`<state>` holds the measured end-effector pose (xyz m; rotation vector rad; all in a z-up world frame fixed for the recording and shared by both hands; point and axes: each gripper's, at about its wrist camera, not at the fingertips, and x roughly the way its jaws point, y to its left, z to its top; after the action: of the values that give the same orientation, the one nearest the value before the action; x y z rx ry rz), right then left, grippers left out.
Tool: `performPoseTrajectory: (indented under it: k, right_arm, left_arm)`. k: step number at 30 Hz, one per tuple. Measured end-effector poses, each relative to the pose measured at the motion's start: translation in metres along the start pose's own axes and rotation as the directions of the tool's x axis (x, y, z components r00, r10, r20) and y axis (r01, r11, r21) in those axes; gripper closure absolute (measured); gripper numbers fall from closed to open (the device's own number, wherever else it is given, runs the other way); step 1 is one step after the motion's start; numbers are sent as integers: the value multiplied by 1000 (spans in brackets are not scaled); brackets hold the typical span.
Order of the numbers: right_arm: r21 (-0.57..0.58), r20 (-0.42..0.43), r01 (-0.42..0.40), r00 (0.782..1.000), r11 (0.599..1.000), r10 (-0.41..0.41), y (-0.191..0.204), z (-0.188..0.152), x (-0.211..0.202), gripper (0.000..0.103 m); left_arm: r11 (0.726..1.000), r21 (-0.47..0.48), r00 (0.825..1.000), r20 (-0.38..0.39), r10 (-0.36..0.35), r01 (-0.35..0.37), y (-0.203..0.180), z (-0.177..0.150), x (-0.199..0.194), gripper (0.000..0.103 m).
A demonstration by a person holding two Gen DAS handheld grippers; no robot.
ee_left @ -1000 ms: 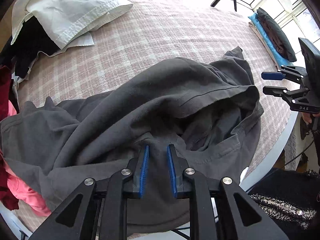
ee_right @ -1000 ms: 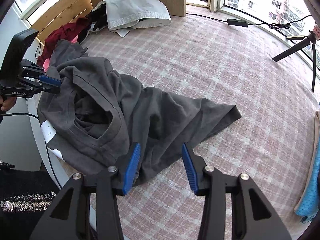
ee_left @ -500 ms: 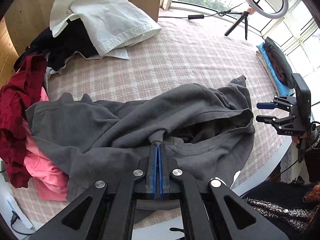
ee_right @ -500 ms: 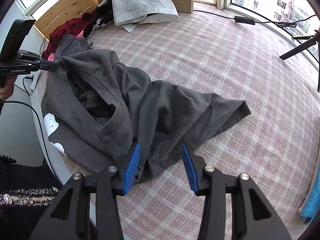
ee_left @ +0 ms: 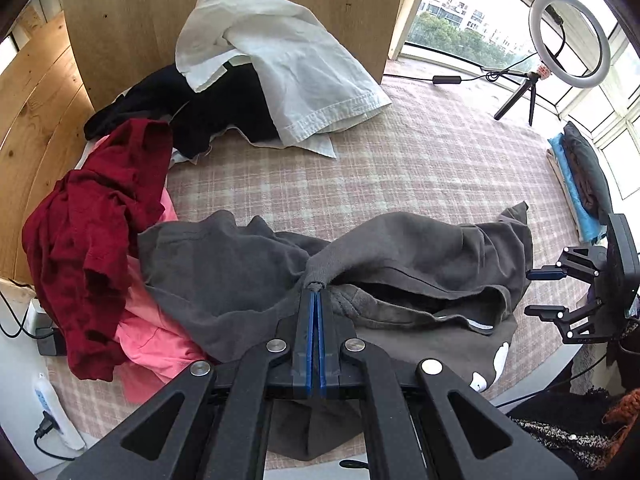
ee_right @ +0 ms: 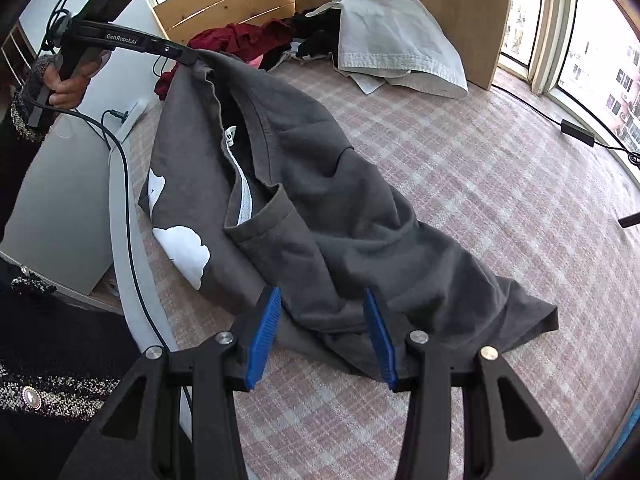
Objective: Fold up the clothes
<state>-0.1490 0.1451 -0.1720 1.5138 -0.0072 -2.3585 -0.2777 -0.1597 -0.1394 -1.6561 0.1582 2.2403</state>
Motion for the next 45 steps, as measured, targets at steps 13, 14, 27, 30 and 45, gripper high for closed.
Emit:
performPoseTrajectory:
  k: [13, 14, 27, 30, 45]
  right_arm:
    - [60, -77, -85, 993, 995, 89, -27, 35, 43, 101]
    - [123, -60, -71, 995, 990, 79, -45, 42, 42, 101]
    - [87, -31, -23, 999, 996, 26, -56, 32, 17, 52]
    - [30, -72, -27, 997, 999, 29, -44, 31, 35, 52]
    - [173, -18, 31, 999, 985, -29, -70, 6, -22, 98]
  left_arm:
    - [1000, 6, 999, -49, -16, 16, 3, 5, 28, 102]
    - [1000, 5, 998, -57, -25, 25, 2, 8, 35, 102]
    - [1000, 24, 1000, -27, 16, -15, 34, 1, 16, 85]
    - [999, 7, 999, -31, 32, -31, 43, 3, 20, 85]
    - [997, 79, 999, -46, 17, -13, 19, 4, 25, 85]
